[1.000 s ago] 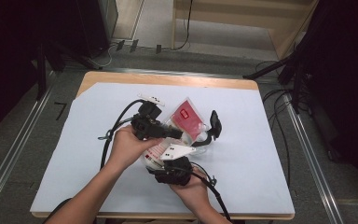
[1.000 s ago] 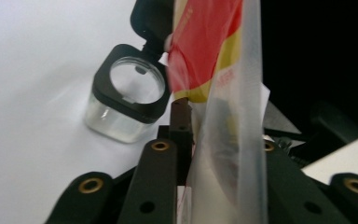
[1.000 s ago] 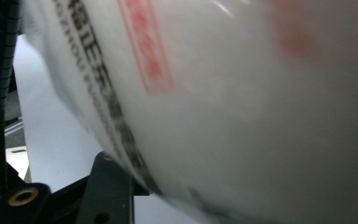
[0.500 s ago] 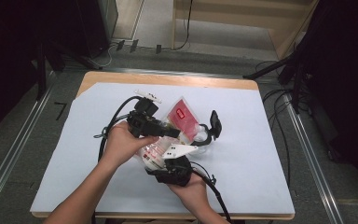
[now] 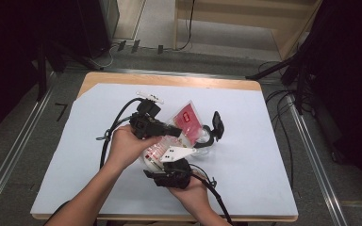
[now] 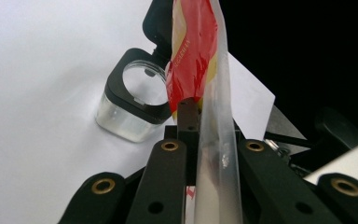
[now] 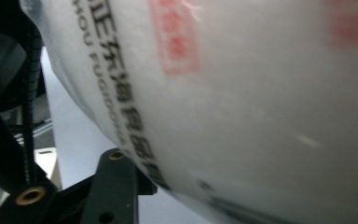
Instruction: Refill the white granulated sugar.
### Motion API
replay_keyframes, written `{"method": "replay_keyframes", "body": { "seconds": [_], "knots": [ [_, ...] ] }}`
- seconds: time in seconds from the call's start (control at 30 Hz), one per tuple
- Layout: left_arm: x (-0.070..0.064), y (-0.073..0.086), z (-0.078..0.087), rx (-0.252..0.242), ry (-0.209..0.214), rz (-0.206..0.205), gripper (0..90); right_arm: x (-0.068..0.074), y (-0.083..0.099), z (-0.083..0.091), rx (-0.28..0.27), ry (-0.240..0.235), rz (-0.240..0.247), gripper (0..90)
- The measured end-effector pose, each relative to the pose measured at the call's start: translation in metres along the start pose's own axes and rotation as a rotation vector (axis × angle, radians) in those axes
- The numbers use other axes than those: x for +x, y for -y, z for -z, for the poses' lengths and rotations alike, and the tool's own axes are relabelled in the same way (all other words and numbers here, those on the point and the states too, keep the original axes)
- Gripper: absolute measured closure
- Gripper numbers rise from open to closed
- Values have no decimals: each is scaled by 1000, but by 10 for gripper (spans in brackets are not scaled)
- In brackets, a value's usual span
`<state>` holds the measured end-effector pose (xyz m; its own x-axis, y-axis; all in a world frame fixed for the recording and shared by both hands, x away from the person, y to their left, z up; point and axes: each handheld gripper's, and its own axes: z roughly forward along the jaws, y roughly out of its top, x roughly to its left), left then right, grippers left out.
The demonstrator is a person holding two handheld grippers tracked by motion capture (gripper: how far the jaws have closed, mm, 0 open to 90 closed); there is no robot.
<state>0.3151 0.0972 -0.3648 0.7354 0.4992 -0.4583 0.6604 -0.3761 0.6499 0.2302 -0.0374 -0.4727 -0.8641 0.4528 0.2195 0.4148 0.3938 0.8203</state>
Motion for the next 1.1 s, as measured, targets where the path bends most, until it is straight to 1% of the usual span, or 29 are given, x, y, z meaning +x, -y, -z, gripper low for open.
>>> {"method": "replay_keyframes", "body": {
  "seconds": [0.03,0.07,0.13,0.17,0.2,0.23,0.27,0.4,0.43,0.5,0.57,0.63,0.67,0.73,0.83,0.87,0.9,0.93,0.97,1.03,1.1],
  "knots": [
    [-1,0,0,1,-10,-4,859,0,0,0,1,3,-3,557],
    [-2,-1,-1,-3,-14,2,856,0,-1,0,-1,2,-5,559],
    [-3,-1,-1,-14,-12,1,849,0,-2,-1,-3,6,-12,562],
    [-3,-1,-1,-9,-19,0,844,0,-3,-1,-2,4,-13,569],
    [-3,-1,-2,-18,-9,8,834,-1,-3,0,-3,3,-19,583],
    [-2,-1,-3,-18,-1,15,807,-1,-4,0,-1,2,-22,610],
    [-2,-1,-3,-16,7,22,790,-2,-4,0,2,-1,-30,613],
    [-1,-3,-2,-13,26,46,697,-5,-4,0,-2,-38,-50,619],
    [-1,-3,-1,-8,18,38,680,-7,-4,0,-6,-60,-67,621],
    [-2,-5,2,3,-3,24,669,-9,-3,1,-12,-64,-79,626],
    [-3,-6,5,28,-21,18,673,-10,-3,2,-15,-63,-72,628],
    [-4,-7,6,30,-24,18,676,-11,-2,2,-22,-66,-71,630],
    [-4,-7,6,32,-24,17,678,-12,-2,2,-24,-76,-77,629],
    [-4,-7,7,48,-24,26,680,-11,-1,2,-27,-85,-81,630],
    [-3,-8,11,64,-31,26,693,-11,-1,2,-27,-88,-79,633],
    [-2,-8,12,62,-37,21,701,-11,-1,2,-27,-88,-80,634],
    [-1,-8,14,70,-37,17,705,-12,-1,2,-28,-87,-80,636],
    [-1,-8,15,66,-43,8,723,-12,-1,2,-27,-84,-78,636],
    [-1,-8,16,75,-41,-3,779,-12,-1,3,-25,-81,-74,638],
    [-1,-7,16,93,-31,-16,832,-11,-1,2,-20,-73,-60,640],
    [-1,-7,15,95,-34,-28,869,-10,-1,2,-17,-74,-54,640]
  ]
}}
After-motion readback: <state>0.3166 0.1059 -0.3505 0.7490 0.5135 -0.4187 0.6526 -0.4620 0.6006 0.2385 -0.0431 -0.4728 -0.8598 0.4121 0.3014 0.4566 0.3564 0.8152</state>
